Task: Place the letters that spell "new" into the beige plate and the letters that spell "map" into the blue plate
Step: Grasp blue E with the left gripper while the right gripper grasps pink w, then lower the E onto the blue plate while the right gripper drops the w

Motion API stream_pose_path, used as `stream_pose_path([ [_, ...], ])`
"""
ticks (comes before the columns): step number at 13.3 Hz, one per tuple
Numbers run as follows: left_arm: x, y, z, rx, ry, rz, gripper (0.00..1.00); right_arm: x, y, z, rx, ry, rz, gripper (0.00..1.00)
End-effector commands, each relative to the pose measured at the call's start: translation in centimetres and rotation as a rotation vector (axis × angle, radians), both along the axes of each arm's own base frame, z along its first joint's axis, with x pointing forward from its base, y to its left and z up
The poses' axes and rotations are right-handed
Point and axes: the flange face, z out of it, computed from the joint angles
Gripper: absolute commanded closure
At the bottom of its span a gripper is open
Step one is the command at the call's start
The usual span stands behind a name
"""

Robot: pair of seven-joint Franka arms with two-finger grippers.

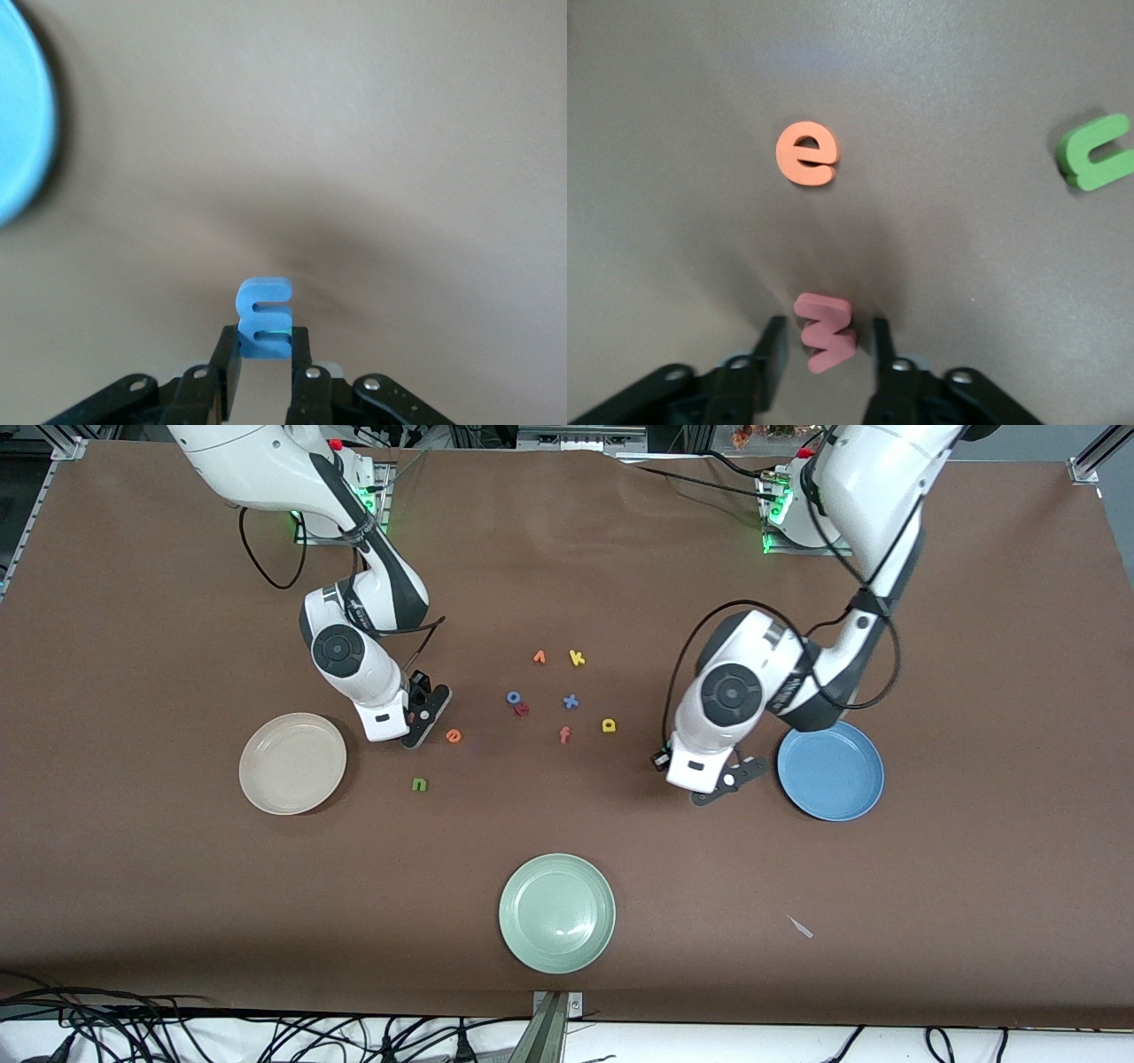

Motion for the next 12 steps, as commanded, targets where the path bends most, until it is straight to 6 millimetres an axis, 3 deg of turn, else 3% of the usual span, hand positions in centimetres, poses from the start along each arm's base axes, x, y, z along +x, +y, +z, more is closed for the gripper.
stream_pose_path([
  [1,0.5,3.9,2.0,0.033,0.037,-0.171,1.00,-0.5,0.4,-0.5,0.002,-0.001,0.027,0.81],
  [3,1.3,7.6,2.4,0.029,0.081,-0.247,1.00,-0.5,0.4,-0.5,0.002,-0.003,0.027,0.85],
  [6,2.5,14.1,0.3,0.010,0.134,-0.349,1.00,-0.4,0.4,-0.7,0.004,-0.007,0.025,0.92],
  [10,0.9,18.7,-4.9,-0.011,0.250,-0.412,1.00,0.3,0.6,0.2,0.008,-0.021,0.007,0.98],
  [12,0.6,21.2,-5.7,-0.031,0.273,-0.436,1.00,1.6,0.1,1.6,-0.001,-0.005,-0.015,0.98],
])
